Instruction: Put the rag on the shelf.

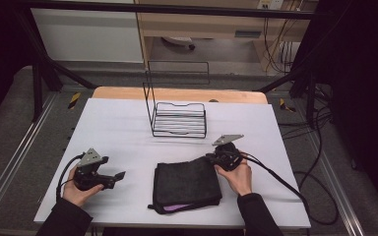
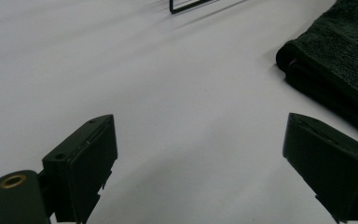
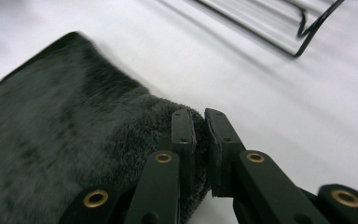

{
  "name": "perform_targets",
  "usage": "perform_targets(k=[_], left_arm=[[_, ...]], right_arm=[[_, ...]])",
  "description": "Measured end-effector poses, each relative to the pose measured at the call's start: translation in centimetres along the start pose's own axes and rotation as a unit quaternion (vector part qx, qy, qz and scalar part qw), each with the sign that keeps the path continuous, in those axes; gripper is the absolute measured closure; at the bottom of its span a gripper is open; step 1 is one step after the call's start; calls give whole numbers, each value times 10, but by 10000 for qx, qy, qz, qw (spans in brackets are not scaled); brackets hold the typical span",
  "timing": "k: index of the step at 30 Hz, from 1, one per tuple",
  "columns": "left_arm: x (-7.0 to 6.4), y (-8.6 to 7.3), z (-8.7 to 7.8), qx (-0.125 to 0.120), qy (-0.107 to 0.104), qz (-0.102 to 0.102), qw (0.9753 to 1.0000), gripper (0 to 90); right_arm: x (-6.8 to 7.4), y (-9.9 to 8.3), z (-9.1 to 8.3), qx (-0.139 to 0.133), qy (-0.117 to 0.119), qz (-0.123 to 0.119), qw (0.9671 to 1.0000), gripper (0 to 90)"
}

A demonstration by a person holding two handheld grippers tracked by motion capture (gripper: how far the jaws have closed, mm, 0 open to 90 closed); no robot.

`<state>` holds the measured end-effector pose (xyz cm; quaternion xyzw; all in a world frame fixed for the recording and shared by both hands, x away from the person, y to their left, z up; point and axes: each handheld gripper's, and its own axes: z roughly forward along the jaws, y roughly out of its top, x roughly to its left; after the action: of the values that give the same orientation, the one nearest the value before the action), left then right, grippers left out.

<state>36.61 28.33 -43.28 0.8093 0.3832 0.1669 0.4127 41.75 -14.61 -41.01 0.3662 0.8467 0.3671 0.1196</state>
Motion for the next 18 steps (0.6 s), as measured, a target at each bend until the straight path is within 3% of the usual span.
perform_targets(k=[5,10,12,13,14,15,18], left_arm=[[0,0,0,21,-6,20,10000,100],[-3,2,1,31,-17,5,10000,108],[-5,5,1,30,-9,-6,10000,116],[-6,6,1,18,7,-23,10000,116],[-7,9,0,0,17,-65,10000,124],[-9,11,0,-4,12,-82,10000,145],[-14,23,1,8,7,-48,10000,170]], right_arm=[[-3,10,14,35,-155,-123,9998,831],[-6,4,28,99,-240,-103,9996,802],[-9,0,20,-193,-311,95,9993,644],[-9,0,20,-193,-311,95,9993,644],[-10,0,16,-290,-332,146,9989,586],[-11,-4,2,-514,-355,247,9977,479],[-6,-15,-15,-542,-315,330,9975,423]])
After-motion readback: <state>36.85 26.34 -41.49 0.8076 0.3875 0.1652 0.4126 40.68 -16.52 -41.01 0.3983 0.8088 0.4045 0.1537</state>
